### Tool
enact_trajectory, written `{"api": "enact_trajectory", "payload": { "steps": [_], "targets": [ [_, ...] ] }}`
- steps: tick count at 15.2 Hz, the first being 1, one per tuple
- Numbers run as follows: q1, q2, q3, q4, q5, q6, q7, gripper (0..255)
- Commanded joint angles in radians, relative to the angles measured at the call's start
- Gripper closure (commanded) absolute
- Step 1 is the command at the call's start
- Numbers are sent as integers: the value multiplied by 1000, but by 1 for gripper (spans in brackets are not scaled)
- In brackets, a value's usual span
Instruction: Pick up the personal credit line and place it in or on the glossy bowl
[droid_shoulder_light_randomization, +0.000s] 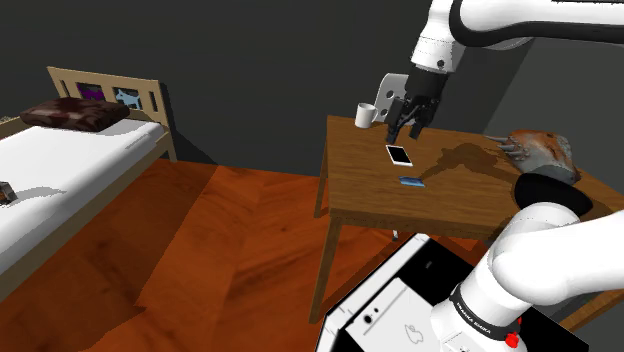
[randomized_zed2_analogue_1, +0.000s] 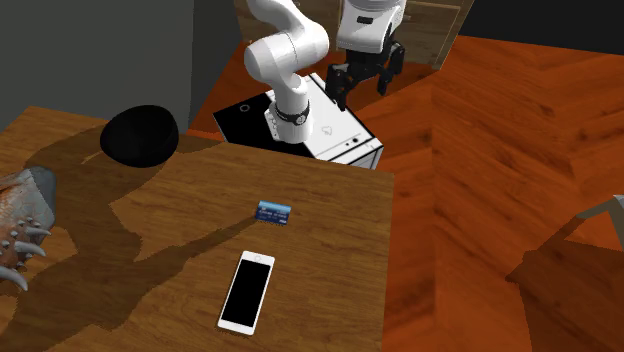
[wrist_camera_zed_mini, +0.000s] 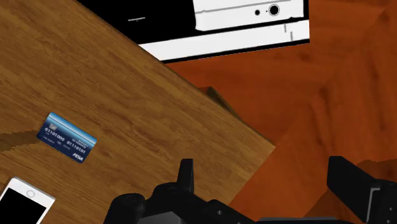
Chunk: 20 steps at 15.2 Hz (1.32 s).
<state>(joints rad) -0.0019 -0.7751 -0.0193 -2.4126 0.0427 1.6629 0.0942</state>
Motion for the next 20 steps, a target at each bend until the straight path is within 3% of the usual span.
{"api": "enact_trajectory", "payload": {
  "steps": [1, 8, 14, 17, 20],
  "targets": [
    [0, 0, 0, 0, 0, 0, 0, 0],
    [-1, -213, -239, -253, -115, 175, -384, 0],
    [-4, -245, -523, -352, -236, 337, -746, 0],
    [30, -204, -689, -352, -284, 424, -935, 0],
    [109, -142, -869, -318, -310, 504, -1126, 0]
  ]
}}
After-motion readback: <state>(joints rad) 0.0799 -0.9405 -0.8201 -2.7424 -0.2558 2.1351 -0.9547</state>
